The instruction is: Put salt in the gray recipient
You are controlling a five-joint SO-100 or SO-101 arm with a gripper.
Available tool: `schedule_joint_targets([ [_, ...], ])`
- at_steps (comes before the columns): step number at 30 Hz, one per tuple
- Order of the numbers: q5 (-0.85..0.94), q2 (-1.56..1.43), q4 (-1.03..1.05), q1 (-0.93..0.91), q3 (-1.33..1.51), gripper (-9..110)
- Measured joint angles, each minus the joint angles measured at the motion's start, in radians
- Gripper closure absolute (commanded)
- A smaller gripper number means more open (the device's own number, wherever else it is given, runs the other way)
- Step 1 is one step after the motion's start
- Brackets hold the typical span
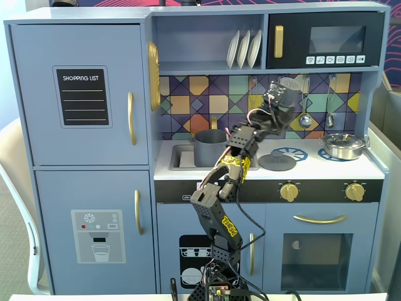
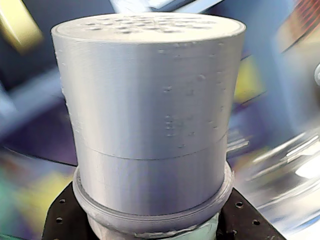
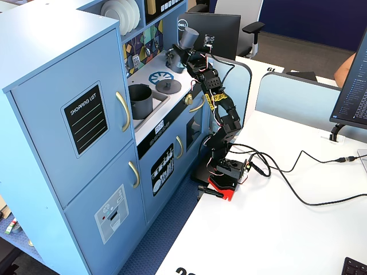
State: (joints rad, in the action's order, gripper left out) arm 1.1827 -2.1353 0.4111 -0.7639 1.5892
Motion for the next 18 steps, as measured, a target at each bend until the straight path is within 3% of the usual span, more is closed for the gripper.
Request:
schedule_joint_targets([
  [8, 0.330, 0.156, -0.198, -0.086, 0.028, 101],
  [18, 0.411, 0.364, -0.298, -0.092, 0.028, 101],
])
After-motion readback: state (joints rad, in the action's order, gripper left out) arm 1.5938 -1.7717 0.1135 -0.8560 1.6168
